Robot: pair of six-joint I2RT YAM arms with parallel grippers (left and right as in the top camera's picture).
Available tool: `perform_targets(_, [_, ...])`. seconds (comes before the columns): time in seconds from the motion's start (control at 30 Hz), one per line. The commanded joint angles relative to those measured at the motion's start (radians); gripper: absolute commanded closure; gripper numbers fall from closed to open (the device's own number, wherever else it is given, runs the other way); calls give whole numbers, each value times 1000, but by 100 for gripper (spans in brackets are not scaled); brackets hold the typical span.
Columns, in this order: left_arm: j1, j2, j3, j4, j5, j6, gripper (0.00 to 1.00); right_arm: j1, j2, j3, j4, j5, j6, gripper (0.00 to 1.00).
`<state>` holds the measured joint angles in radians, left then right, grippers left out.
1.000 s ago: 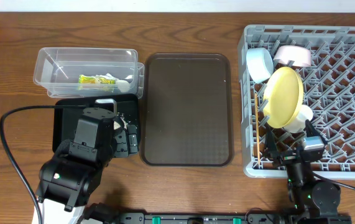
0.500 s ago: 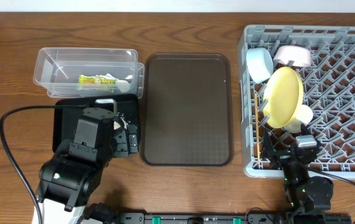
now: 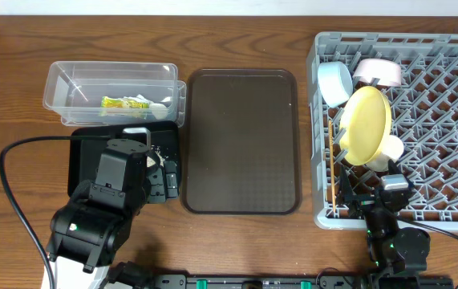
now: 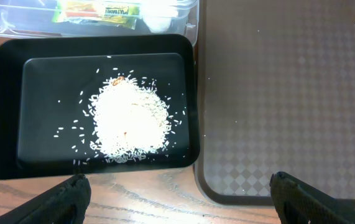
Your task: Sort waste into correct bins and load items into the dishwasher rack
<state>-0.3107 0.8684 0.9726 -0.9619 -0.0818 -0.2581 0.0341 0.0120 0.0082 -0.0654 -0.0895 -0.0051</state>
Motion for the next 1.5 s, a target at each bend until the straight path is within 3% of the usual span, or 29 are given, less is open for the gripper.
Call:
perform_targets(0.0, [-5, 0, -7, -1, -9, -2, 5, -13, -5, -3, -2, 10, -11, 1])
perform_targets(0.4, [-5, -5, -7, -2, -9, -2, 5, -13, -5, -3, -2, 10, -11, 1])
perform_targets(0.67, [17, -108, -27, -53, -8, -2, 5, -13, -5, -3, -2, 10, -11, 1])
perform_targets(1.23, [201, -679, -702, 690, 21, 4, 5, -13, -5, -3, -2, 10, -11, 1])
perform_targets(1.47, [203, -810, -867, 922, 21, 129, 5, -13, -5, -3, -2, 10, -11, 1])
